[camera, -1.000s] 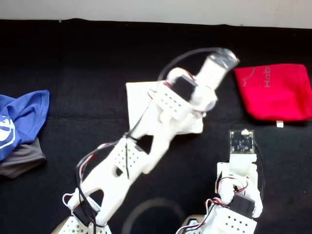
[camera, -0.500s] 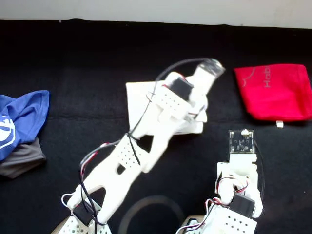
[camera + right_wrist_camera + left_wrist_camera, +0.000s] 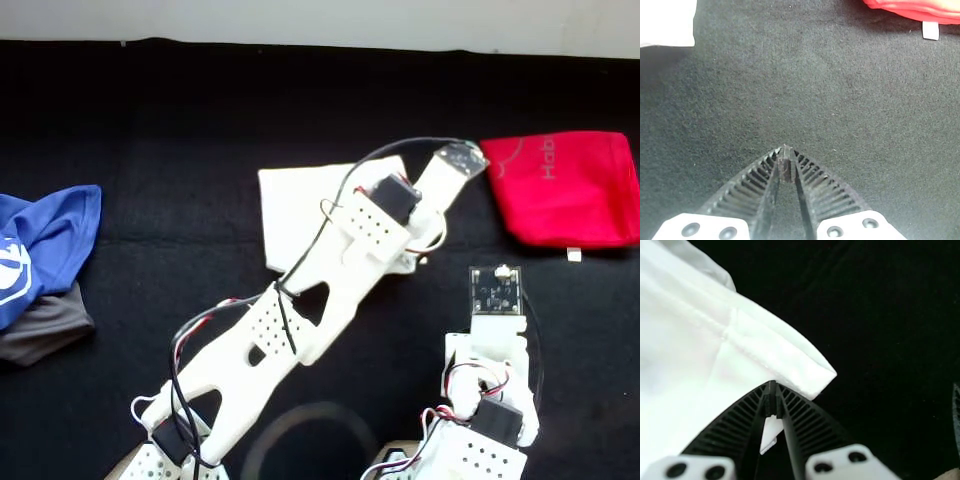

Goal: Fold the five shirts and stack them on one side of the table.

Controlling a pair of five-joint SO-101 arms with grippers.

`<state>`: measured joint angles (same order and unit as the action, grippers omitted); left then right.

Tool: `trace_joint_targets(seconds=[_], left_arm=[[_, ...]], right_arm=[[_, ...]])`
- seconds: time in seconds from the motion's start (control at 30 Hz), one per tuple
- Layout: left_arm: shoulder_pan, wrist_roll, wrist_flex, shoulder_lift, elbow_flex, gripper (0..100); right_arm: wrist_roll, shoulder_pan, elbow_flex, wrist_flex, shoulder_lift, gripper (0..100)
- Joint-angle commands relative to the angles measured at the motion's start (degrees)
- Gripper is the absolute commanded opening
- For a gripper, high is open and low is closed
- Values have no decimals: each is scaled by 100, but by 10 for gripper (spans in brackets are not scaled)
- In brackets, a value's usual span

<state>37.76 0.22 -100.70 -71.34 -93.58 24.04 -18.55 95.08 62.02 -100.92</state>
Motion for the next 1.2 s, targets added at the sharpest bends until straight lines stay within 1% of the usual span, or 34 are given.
trace_joint_targets(seconds=[0.0,0.1,0.27,0.4,0.57,0.7,0.77,0.87,1.0,1.17], left_arm=[[48,35,-53,66,-119,8],[31,264,-53,127,-127,8],[-374,360,-62,681,-145,8],[-1042,352,-62,1068,-127,8],[-2088,343,-53,1059,-40,8],[-2668,343,-26,673,347,8],[-2870,343,-18,338,321,8],[-3029,343,158,-110,233,8],[-3020,343,185,-462,-224,8],[-3108,352,-35,92,-171,8]], right_arm=[[18,-66,822,-92,57,6],[18,-66,822,-92,57,6],[18,-66,822,-92,57,6],[18,-66,822,-92,57,6],[18,-66,822,-92,57,6],[18,-57,822,-92,57,6],[18,-57,822,-92,57,6],[18,-48,822,-92,57,6],[18,-48,822,-92,57,6],[18,-48,822,-92,57,6]])
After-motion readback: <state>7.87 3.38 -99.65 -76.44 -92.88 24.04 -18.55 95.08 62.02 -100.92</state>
